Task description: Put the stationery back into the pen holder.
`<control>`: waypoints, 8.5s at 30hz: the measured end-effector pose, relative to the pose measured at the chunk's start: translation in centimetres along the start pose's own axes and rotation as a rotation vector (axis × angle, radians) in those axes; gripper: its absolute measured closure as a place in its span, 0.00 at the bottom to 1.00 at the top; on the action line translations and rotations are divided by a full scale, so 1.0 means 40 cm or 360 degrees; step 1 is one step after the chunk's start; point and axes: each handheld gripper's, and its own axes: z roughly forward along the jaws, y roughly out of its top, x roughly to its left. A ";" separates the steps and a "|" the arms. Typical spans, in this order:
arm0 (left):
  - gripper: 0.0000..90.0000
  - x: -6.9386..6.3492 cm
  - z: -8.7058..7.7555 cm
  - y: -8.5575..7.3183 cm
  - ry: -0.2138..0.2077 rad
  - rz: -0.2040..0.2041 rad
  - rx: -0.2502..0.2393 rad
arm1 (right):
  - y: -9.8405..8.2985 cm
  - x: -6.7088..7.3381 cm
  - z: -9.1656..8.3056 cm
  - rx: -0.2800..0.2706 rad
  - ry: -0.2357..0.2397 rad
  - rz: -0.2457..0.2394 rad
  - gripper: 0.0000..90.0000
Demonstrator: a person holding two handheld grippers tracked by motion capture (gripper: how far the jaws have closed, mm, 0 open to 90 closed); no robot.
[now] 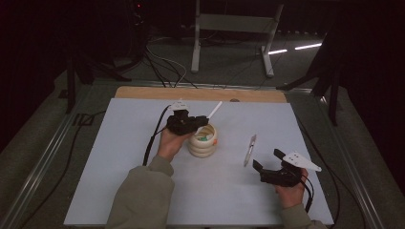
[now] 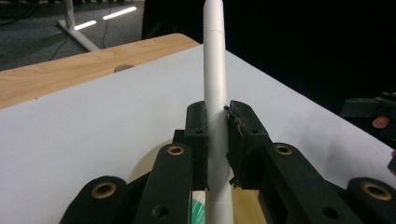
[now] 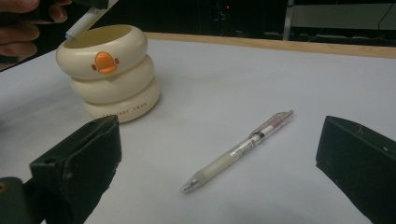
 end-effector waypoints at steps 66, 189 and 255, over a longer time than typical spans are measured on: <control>0.40 -0.003 -0.026 -0.043 0.0041 0.0006 0.0001 | 0.000 0.000 -0.002 0.0004 -0.0006 0.0000 0.01; 0.00 0.006 -0.448 -0.324 0.0597 -0.0131 -0.0208 | 0.081 -0.005 0.124 0.0482 -0.0216 0.0128 0.00; 0.00 0.017 -0.459 -0.333 0.0594 -0.0214 -0.0235 | 0.027 0.049 0.153 0.0762 -0.0249 0.0088 0.90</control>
